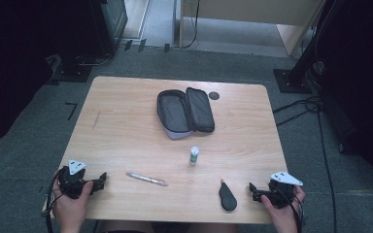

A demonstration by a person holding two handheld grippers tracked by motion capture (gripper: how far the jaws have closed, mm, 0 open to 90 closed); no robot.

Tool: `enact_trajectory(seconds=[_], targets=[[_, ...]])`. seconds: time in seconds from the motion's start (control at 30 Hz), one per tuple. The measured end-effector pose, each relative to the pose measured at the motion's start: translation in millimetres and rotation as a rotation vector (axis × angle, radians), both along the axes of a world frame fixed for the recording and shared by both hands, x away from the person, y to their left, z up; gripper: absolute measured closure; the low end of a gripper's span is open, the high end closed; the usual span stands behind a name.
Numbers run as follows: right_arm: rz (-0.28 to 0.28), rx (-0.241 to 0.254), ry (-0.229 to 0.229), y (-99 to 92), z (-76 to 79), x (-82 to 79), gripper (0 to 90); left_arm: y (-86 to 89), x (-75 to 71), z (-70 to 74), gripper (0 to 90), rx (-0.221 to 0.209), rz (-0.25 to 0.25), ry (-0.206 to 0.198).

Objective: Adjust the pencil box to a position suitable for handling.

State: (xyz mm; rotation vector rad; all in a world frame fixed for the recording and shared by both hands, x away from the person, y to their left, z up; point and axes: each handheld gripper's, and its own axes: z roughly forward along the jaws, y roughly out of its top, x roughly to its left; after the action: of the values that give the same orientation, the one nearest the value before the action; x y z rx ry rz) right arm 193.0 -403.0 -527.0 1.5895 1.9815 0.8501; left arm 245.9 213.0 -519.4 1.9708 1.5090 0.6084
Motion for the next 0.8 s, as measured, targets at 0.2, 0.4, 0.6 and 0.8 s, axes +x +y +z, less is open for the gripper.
enact_trajectory(seconds=[0.2, 0.4, 0.6, 0.8], targets=[[0.003, 0.005, 0.000, -0.5, 0.4, -1.7, 1.8, 0.0, 0.1, 0.1, 0.0, 0.000, 0.000, 0.000], [-0.031, 0.060, -0.041, -6.1, 2.1, -8.2, 17.0, 1.4, -3.1, 0.5, 0.0, 0.016, 0.024, -0.009], [-0.051, 0.011, -0.041, -1.0, 1.5, -6.7, 17.1, 4.1, -2.8, 18.5, 0.0, -0.053, 0.028, -0.044], [-0.051, 0.011, -0.041, -1.1, 1.5, -6.8, 17.1, -11.3, 15.8, 46.3, 0.0, -0.141, -0.058, -0.059]])
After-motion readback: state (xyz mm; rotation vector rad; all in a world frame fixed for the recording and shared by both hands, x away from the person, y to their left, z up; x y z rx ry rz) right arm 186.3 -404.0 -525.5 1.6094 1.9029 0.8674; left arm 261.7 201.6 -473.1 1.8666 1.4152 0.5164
